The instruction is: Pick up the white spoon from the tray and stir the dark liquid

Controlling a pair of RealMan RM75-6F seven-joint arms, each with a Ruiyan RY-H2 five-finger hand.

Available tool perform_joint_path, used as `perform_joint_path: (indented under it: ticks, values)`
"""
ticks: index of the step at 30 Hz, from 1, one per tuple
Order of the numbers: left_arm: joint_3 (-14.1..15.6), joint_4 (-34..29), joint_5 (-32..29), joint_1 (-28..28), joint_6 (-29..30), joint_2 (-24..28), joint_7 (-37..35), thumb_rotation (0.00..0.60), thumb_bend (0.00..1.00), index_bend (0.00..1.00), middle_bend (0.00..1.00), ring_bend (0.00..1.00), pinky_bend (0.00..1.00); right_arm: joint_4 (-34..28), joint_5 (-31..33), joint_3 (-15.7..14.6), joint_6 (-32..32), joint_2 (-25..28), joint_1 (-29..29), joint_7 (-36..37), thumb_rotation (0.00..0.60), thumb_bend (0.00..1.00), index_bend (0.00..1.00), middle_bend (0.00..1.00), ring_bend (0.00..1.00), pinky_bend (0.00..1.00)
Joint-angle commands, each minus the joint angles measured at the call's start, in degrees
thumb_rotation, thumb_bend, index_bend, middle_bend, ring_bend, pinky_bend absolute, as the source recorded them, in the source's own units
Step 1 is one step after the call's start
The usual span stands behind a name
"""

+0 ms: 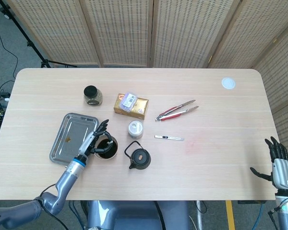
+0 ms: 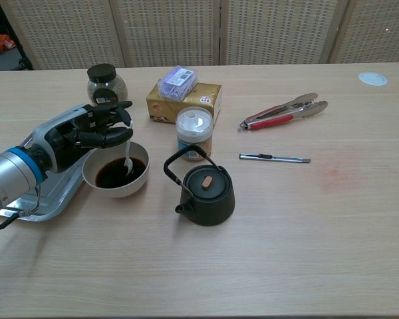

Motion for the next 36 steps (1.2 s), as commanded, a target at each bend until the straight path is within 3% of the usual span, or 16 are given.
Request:
perform_joint_path:
  ticks: [1, 8, 14, 15, 19, 21, 24, 29, 36]
  values:
    - [0.1, -0.3, 0.5, -0.7, -0.5, -0.2, 0.5, 0.600, 0.46, 0.70, 0.00, 0.00, 0.00, 0.0, 0.0, 0.0, 0.0, 0.0, 0.0, 0.0, 0.600, 0.00, 0.02, 0.00, 0.00, 0.00]
    - [0.2, -1.2, 0.3, -1.2, -1.0, -0.3, 3.9, 0.600, 0.45, 0.70, 0.00, 0.00, 0.00, -0.1, 0.1, 0.1, -0.1, 0.1, 0.0, 0.2, 0.600, 0.00, 0.02, 0.00, 0.00, 0.00]
    - [0.6, -2.0, 0.4, -1.0, -1.1, 0.3, 5.1, 0.600, 0.38, 0.69, 0.00, 0.00, 0.00, -0.1, 0.0, 0.0, -0.1, 0.1, 0.0, 0.2, 0.600, 0.00, 0.02, 0.00, 0.00, 0.00]
    - [0.7, -2.3, 0.5, -1.1, -1.1, 0.5, 5.0, 0.600, 0.37, 0.67, 0.00, 0.00, 0.00, -0.1, 0.0, 0.0, 0.0, 0.0, 0.0, 0.1, 0.600, 0.00, 0.02, 0.00, 0.00, 0.00]
    - [1.1, -2.9, 1.5, -1.3, -0.8, 1.2, 4.9, 0.600, 0.19, 0.35, 0.00, 0.00, 0.00, -0.1, 0.0, 0.0, 0.0, 0.0, 0.0, 0.1, 0.600, 0.00, 0.02, 0.00, 0.00, 0.00]
    - [1.4, -3.1, 2.1, -1.3, -0.1, 1.5, 5.2, 0.600, 0.10, 0.25, 0.00, 0.00, 0.00, 0.0, 0.0, 0.0, 0.0, 0.1, 0.0, 0.1, 0.600, 0.00, 0.02, 0.00, 0.00, 0.00]
    - [1.6, -3.8, 3.0, -1.1, 1.3, 2.1, 5.5, 0.600, 0.02, 0.19, 0.00, 0.00, 0.00, 0.0, 0.0, 0.0, 0.0, 0.1, 0.0, 0.1, 0.600, 0.00, 0.02, 0.00, 0.00, 0.00]
    - [1.8, -5.8, 4.5, -0.5, 4.2, 4.4, 7.6, 0.600, 0.00, 0.18, 0.00, 0.00, 0.00, 0.1, -0.1, 0.0, 0.2, 0.1, 0.0, 0.1, 0.600, 0.00, 0.02, 0.00, 0.00, 0.00]
    - [2.5, -10.6, 6.8, 2.4, 11.6, 10.5, 21.9, 0.600, 0.00, 0.13, 0.00, 0.00, 0.00, 0.4, -0.6, -0.4, 0.8, -0.1, -0.1, -0.3, 0.600, 0.00, 0.02, 0.00, 0.00, 0.00]
